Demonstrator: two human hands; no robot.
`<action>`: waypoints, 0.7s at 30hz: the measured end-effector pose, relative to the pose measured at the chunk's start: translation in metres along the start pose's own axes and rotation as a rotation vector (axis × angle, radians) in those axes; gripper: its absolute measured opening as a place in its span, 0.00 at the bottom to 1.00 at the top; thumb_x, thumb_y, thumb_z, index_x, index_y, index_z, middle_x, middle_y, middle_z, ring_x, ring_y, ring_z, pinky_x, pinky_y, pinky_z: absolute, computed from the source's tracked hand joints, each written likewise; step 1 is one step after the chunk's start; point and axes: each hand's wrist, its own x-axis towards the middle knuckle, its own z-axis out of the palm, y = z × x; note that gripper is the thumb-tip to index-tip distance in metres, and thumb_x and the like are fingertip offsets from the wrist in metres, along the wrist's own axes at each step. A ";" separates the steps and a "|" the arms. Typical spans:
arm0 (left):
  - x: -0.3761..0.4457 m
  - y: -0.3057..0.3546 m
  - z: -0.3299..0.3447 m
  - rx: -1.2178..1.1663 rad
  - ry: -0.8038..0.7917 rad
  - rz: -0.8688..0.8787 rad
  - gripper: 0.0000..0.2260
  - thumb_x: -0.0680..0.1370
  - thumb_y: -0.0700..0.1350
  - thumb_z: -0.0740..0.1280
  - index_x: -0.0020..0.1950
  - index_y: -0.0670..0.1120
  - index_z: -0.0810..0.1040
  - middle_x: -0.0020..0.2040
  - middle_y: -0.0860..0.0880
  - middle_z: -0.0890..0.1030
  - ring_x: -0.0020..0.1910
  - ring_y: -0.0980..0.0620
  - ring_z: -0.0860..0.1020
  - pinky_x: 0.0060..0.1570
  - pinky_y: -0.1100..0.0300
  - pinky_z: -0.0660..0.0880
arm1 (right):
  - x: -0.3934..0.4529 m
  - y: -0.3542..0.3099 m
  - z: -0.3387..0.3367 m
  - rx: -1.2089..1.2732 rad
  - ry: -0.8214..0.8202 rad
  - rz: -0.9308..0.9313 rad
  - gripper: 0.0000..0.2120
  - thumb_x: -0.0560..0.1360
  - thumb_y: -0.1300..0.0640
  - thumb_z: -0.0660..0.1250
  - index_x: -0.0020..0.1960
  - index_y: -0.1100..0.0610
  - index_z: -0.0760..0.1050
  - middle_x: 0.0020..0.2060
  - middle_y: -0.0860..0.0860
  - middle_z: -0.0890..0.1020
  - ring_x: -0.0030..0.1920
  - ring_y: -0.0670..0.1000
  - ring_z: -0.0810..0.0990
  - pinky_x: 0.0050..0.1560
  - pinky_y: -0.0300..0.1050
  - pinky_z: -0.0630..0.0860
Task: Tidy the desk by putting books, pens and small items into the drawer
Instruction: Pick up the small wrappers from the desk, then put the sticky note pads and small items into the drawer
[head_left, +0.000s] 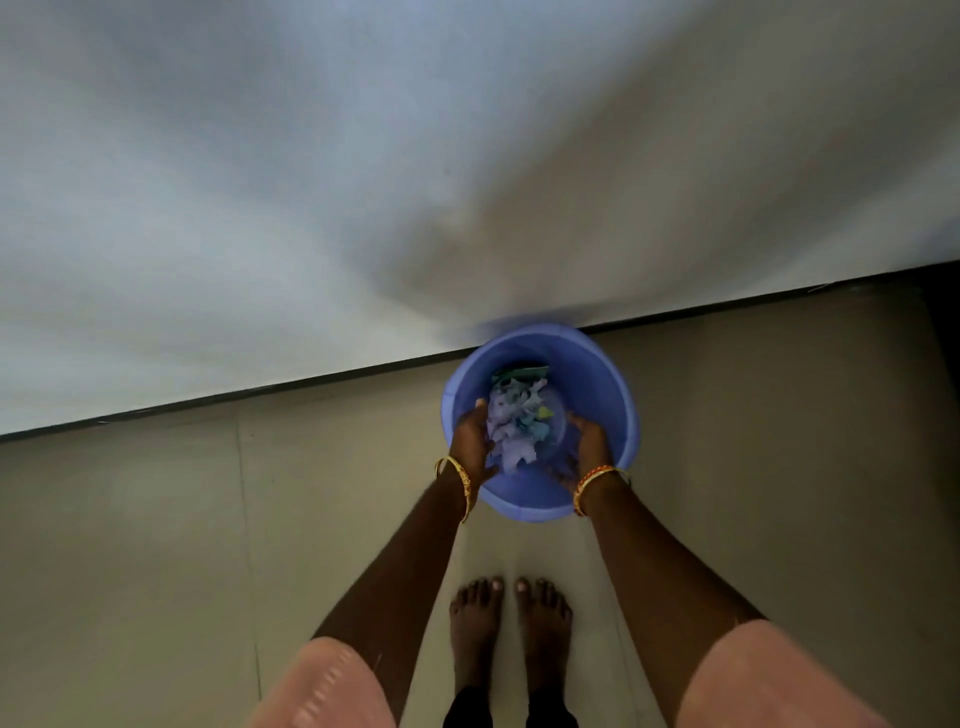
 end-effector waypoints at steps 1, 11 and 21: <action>-0.006 0.001 0.001 0.038 0.001 0.040 0.18 0.83 0.50 0.52 0.70 0.43 0.65 0.60 0.50 0.69 0.57 0.48 0.73 0.42 0.61 0.72 | -0.004 -0.002 -0.004 -0.008 0.020 -0.001 0.08 0.76 0.52 0.62 0.46 0.56 0.76 0.44 0.55 0.78 0.40 0.54 0.74 0.42 0.49 0.71; -0.065 -0.021 -0.044 1.073 0.176 0.584 0.16 0.80 0.44 0.57 0.68 0.42 0.69 0.68 0.42 0.69 0.64 0.41 0.70 0.60 0.49 0.71 | -0.070 0.003 -0.008 -0.862 0.061 -0.594 0.11 0.76 0.61 0.64 0.55 0.67 0.75 0.55 0.64 0.77 0.56 0.63 0.75 0.55 0.55 0.71; -0.189 -0.094 -0.139 1.313 0.417 0.347 0.22 0.81 0.48 0.52 0.74 0.43 0.58 0.77 0.41 0.54 0.75 0.43 0.54 0.69 0.51 0.60 | -0.183 0.097 0.019 -1.712 -0.062 -1.175 0.17 0.70 0.57 0.64 0.56 0.63 0.76 0.55 0.66 0.77 0.56 0.66 0.75 0.53 0.58 0.76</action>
